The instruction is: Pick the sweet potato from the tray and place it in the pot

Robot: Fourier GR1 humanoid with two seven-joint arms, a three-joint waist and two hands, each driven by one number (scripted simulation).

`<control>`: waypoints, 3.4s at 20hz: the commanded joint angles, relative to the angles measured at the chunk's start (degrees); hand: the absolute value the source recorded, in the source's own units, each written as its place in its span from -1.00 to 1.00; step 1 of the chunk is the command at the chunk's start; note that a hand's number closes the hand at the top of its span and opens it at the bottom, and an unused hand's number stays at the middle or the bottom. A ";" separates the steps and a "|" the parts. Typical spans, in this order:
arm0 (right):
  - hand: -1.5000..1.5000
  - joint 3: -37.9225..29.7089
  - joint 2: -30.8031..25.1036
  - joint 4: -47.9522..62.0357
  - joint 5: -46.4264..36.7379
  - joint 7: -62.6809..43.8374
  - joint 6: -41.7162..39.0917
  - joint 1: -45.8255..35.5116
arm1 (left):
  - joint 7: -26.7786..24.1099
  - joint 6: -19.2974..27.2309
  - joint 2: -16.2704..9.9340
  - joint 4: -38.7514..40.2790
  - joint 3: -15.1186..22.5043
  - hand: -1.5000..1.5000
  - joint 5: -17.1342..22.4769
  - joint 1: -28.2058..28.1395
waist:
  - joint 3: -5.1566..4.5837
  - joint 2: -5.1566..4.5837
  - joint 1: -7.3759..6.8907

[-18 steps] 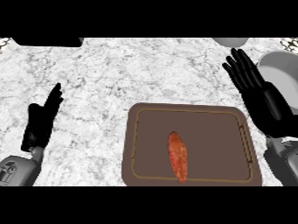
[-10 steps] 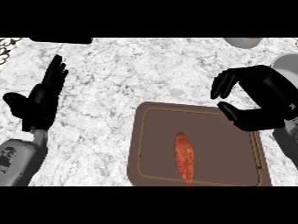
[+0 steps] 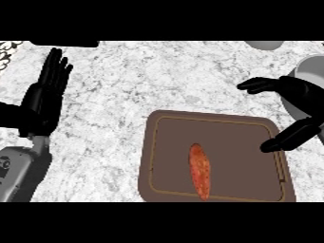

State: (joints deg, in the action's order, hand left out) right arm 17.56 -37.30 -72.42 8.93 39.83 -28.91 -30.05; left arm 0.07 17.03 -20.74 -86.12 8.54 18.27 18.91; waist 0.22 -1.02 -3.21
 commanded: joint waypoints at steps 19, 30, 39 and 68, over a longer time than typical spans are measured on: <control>-1.00 15.75 2.18 -4.38 -29.69 -4.11 -0.73 -7.76 | -0.29 -1.64 1.62 -3.29 -3.49 0.00 -2.13 -5.60 | -0.23 1.09 2.79; -1.00 18.16 6.03 -8.09 -40.87 -3.58 0.95 2.46 | 3.61 -2.90 2.56 -3.76 -6.57 0.00 -3.68 -2.84 | -0.21 1.08 3.26; -1.00 12.95 12.18 -8.28 -45.49 -3.68 -0.40 3.19 | 2.67 -6.21 3.37 -3.65 -9.59 0.00 -5.25 -3.27 | -0.22 1.05 3.22; 1.00 18.51 32.18 5.79 -67.39 4.71 13.08 7.72 | 1.42 -8.76 8.52 -0.77 -11.73 0.00 -9.13 -2.10 | -0.21 0.98 3.12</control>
State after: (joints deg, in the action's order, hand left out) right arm 34.06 -9.85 -68.09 -57.69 44.46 -18.46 -25.18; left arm 2.20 7.84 -13.40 -87.61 -3.56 9.79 16.13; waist -0.72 0.69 -0.17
